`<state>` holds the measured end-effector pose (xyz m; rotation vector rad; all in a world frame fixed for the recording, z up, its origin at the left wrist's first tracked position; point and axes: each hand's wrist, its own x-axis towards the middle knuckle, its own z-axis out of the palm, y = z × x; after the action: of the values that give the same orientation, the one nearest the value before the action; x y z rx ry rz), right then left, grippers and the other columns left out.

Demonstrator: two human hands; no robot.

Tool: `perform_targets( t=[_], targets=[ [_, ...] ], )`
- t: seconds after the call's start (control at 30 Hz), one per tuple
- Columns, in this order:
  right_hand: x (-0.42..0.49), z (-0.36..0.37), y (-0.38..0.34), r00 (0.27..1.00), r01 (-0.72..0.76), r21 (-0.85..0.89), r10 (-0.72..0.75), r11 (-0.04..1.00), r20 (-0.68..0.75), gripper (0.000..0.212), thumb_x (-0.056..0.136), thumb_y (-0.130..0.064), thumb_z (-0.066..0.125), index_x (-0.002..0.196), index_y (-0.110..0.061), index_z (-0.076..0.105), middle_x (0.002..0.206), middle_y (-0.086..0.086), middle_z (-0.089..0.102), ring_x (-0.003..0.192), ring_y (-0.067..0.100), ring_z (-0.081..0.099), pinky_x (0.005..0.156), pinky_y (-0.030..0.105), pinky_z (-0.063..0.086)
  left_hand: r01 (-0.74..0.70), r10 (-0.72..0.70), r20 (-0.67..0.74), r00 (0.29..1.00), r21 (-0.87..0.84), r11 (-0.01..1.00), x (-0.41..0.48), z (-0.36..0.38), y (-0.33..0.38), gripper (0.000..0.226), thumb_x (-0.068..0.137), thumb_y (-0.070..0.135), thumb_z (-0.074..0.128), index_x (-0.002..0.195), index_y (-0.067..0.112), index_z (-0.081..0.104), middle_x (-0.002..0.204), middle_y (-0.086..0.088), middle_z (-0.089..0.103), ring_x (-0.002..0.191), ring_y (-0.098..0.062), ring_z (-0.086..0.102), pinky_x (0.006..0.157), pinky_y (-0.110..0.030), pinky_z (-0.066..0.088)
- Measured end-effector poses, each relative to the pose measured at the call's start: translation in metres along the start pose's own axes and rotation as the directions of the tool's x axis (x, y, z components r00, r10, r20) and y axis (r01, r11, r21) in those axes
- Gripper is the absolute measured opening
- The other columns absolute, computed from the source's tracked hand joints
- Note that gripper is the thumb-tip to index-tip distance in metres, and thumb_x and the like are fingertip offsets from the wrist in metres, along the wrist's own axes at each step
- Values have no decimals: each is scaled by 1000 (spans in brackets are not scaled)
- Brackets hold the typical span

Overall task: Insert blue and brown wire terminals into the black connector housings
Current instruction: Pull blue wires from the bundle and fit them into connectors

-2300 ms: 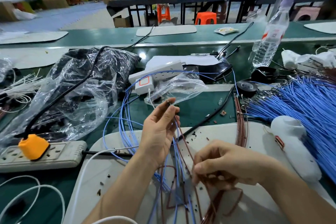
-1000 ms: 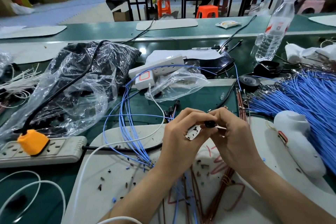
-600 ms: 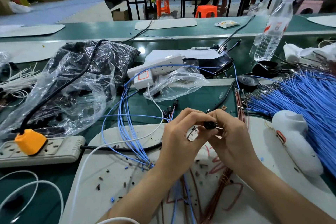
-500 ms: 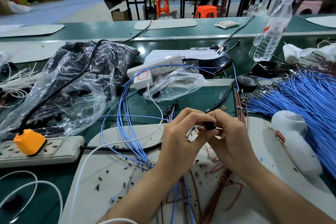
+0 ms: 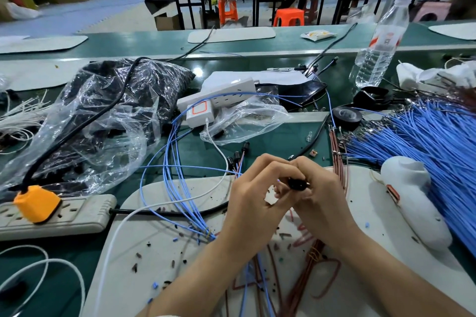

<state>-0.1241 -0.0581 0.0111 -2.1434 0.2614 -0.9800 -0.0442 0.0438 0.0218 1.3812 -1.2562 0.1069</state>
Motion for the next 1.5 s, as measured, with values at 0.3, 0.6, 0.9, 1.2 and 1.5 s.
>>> perform_targets(
  t=[0.3,0.6,0.9,1.2,1.5],
  targets=[
    [-2,-5,-3,1000,-14,160,11,987,17,24,76,-6,71,87,-24,60,81,-5,67,74,6,65,66,14,49,47,-47,-4,999,-34,998,2,-4,-4,27,76,4,76,91,18,60,86,5,60,74,-2,54,71,-14,42],
    [3,-5,1,996,83,28,-84,996,35,7,82,-6,66,80,0,67,80,1,65,72,10,61,63,22,51,77,-76,-52,996,6,997,1,-4,-2,17,73,10,78,85,10,67,81,4,65,76,-8,60,73,-13,44],
    [0,-5,9,997,-6,-2,6,1000,75,16,81,-19,67,79,-3,70,78,-5,67,70,5,63,61,14,47,137,-137,-33,990,-23,990,-3,-1,-11,13,76,14,77,85,10,68,82,5,67,75,-9,63,67,-25,53],
    [16,-16,-4,946,-285,100,264,953,186,26,78,7,71,87,-18,71,88,-1,70,80,6,66,74,19,53,297,-335,-113,935,-264,918,2,-3,-16,20,79,7,74,87,21,62,81,3,66,73,-8,65,69,-19,51],
    [110,24,-18,945,-21,-376,140,927,294,38,87,11,45,109,-6,71,114,7,69,109,18,61,96,18,40,327,-350,-249,903,-130,936,6,-7,-30,27,83,-4,66,107,7,67,100,-1,69,92,1,65,84,-14,50]
  ],
)
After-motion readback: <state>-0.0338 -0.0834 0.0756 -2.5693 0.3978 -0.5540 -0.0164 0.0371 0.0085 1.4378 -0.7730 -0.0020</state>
